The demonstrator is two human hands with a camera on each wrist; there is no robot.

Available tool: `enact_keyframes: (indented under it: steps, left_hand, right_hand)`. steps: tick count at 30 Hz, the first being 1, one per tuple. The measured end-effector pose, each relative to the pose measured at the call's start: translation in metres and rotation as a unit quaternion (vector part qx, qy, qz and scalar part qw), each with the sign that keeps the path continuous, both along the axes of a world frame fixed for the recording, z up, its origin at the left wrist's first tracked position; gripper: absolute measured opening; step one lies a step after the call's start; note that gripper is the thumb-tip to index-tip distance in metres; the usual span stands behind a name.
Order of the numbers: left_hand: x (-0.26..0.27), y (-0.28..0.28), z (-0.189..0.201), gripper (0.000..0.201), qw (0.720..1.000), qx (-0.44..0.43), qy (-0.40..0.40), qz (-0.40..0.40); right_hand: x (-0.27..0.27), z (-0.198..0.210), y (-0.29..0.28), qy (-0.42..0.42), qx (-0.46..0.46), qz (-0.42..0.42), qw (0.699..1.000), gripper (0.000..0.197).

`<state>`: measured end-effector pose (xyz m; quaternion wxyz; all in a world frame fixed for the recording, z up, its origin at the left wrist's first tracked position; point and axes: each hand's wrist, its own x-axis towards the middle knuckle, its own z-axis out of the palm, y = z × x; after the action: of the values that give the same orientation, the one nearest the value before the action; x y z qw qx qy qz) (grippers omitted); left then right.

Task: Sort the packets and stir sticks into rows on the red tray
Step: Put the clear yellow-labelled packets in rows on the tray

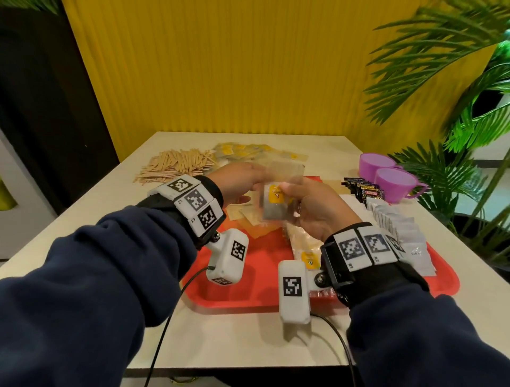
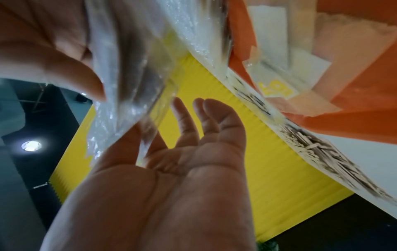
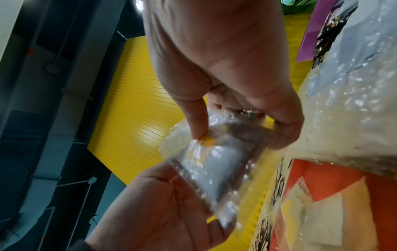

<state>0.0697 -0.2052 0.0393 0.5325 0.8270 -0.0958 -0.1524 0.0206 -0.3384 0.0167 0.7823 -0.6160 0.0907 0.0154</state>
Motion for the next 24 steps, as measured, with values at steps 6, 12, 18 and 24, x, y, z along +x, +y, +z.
enact_keyframes:
  steps: [6,12,18,24]
  left_hand:
    - [0.007,0.005,-0.004,0.029,0.999,-0.006,0.035,-0.018]
    - [0.013,0.011,-0.015,0.034,0.953,0.294,-0.019,-0.070]
    - [0.018,0.006,-0.030,0.071,0.838,0.509,-0.024,-0.196]
    - [0.019,0.004,-0.029,0.086,0.776,0.598,-0.045,-0.195]
  right_hand:
    - [0.006,0.010,-0.014,-0.025,0.035,-0.073,0.996,0.016]
    - [0.010,0.009,-0.031,-0.025,0.104,-0.117,0.987,0.020]
    - [0.012,0.007,-0.028,-0.018,0.091,-0.104,0.990,0.016]
    - [0.010,0.006,-0.029,-0.014,0.096,-0.098,0.990,0.014]
